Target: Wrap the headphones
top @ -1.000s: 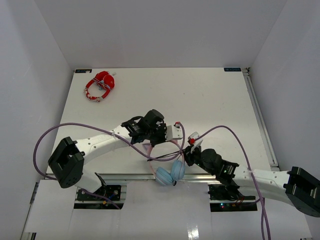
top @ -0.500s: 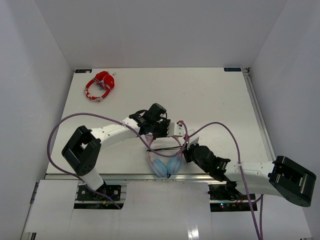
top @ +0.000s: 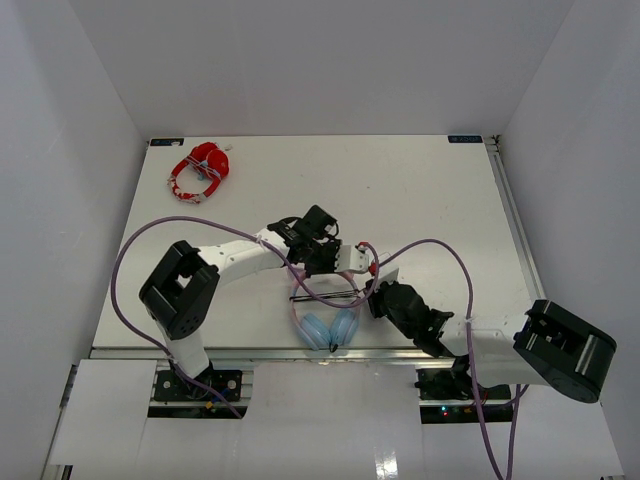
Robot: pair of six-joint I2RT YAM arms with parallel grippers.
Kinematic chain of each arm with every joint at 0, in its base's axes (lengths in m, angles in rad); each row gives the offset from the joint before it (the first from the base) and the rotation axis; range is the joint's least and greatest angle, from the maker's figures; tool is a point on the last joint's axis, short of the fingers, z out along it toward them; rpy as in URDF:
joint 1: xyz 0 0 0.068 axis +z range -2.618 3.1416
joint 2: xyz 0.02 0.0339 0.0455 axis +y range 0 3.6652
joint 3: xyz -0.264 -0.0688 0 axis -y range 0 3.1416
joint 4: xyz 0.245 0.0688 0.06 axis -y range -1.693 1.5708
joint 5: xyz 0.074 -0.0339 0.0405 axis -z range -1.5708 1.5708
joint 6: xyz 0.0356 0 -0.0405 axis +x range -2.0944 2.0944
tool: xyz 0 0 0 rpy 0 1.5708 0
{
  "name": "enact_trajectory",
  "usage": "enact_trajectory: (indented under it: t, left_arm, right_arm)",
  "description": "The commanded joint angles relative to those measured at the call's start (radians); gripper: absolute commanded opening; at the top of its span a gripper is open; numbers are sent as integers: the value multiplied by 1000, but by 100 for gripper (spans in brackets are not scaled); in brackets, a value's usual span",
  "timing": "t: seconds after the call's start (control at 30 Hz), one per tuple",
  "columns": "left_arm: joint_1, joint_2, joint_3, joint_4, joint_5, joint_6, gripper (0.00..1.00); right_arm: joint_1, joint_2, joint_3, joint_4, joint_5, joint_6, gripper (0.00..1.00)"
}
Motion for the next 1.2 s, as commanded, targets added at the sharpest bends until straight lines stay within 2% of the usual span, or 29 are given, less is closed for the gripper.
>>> enact_trajectory:
  t: [0.0, 0.17, 0.47, 0.63, 0.87, 0.93, 1.07, 1.17]
  left_arm:
    - [0, 29, 8, -12, -34, 52, 0]
    - [2, 76, 33, 5, -82, 40, 0]
    - [5, 161, 94, 23, -141, 2, 0]
    - [5, 186, 106, 28, -147, -11, 6]
    - [5, 229, 127, 45, -180, -33, 20]
    - [5, 240, 134, 46, -188, -41, 33]
    - [8, 239, 131, 57, -193, -43, 45]
    - [15, 241, 133, 62, -193, -45, 48]
  right_arm:
    - [-23, 35, 5, 140, 27, -6, 12]
    - [-30, 71, 12, 170, 28, -10, 9]
    - [-45, 135, 18, 194, 40, 3, 10]
    - [-54, 147, 10, 211, 34, 3, 13]
    - [-74, 170, 14, 213, 28, 6, 20]
    - [-75, 182, 16, 213, 27, 12, 22]
    - [-78, 198, 17, 215, 9, 12, 25]
    - [-83, 193, 14, 222, 4, 11, 26]
